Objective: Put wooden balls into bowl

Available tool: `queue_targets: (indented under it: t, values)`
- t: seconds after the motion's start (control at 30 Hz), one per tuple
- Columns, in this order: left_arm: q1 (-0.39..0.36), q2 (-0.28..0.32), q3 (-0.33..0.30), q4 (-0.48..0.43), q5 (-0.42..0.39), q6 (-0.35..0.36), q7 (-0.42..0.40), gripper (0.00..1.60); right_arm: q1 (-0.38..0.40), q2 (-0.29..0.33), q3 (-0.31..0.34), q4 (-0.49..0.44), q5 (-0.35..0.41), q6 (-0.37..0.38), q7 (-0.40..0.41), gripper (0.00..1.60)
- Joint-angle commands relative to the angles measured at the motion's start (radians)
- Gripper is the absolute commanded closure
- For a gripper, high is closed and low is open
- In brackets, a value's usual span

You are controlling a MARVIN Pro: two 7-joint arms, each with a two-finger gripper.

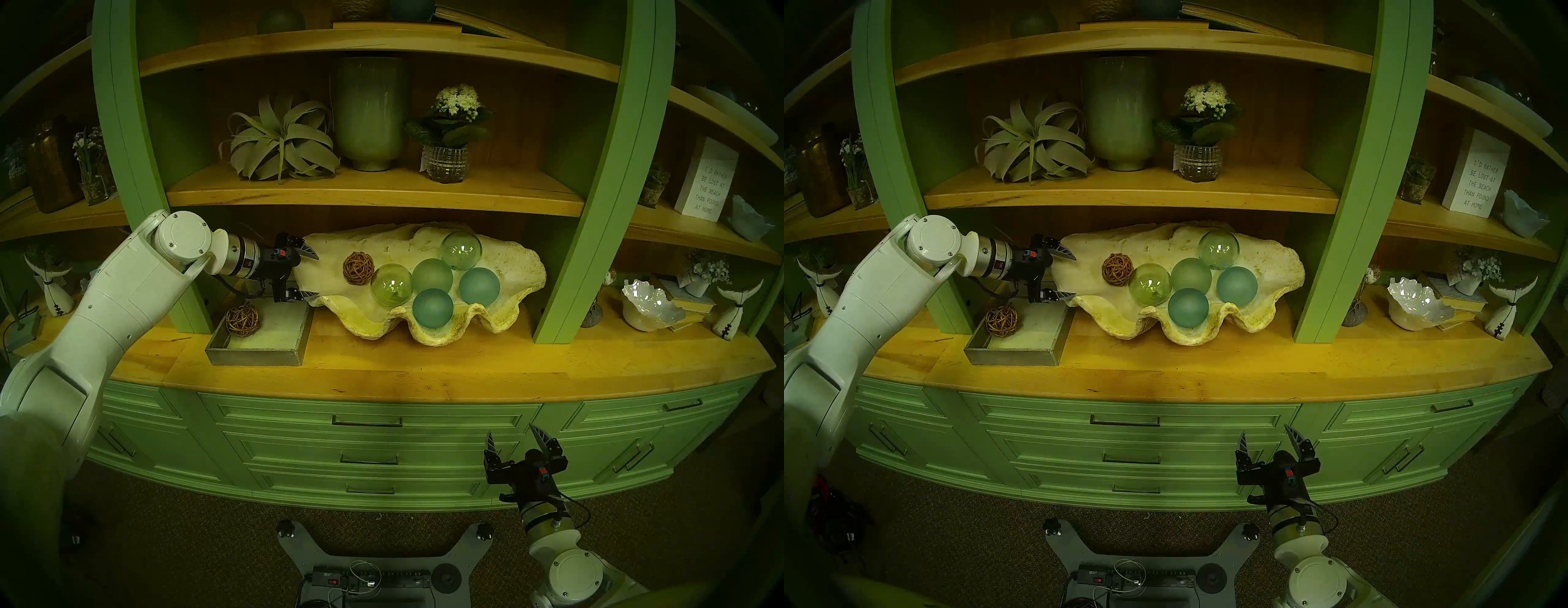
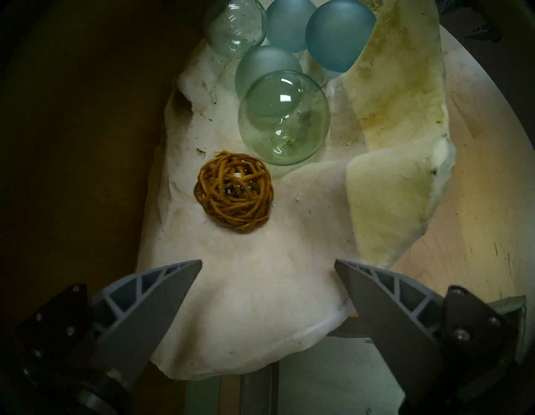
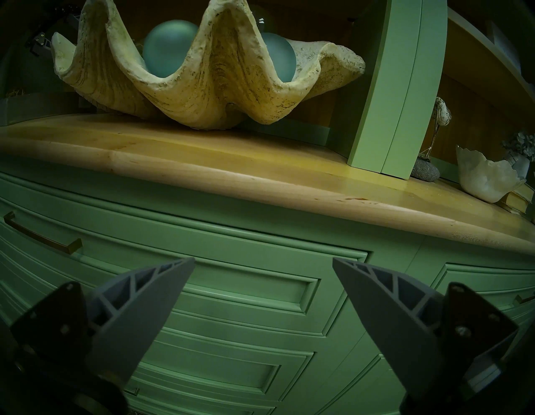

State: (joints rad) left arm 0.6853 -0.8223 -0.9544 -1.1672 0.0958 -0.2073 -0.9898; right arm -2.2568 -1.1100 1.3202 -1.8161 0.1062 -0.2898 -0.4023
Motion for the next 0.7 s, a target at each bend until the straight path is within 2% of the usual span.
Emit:
queue_targets:
  t: [0.0,0.03,0.37,0.47,0.63,0.67]
  values:
    - [-0.007,0.072,-0.050,-0.081,-0.029,-0.006,-0.004,0.00,0.004,0.001,0.003,-0.031,-0.001,-0.006,-0.001,0.00]
    - [-0.007,0.072,-0.050,-0.081,-0.029,-0.006,-0.004,0.00,0.004,0.001,0.003,-0.031,-0.001,-0.006,-0.001,0.00]
    - [0.113,0.214,-0.116,-0.218,-0.099,-0.005,-0.012,0.00,0.004,0.001,0.003,-0.031,-0.001,-0.006,-0.001,0.00]
    - [0.156,0.234,-0.152,-0.225,-0.101,-0.002,-0.022,0.00,0.005,0.001,0.003,-0.030,-0.001,-0.006,-0.001,0.00]
    - [0.231,0.305,-0.180,-0.236,-0.125,-0.005,0.007,0.00,0.005,0.001,0.003,-0.030,-0.001,-0.006,-0.001,0.00]
    - [0.245,0.300,-0.205,-0.228,-0.121,-0.011,-0.003,0.00,0.005,0.001,0.003,-0.029,-0.001,-0.006,-0.001,0.00]
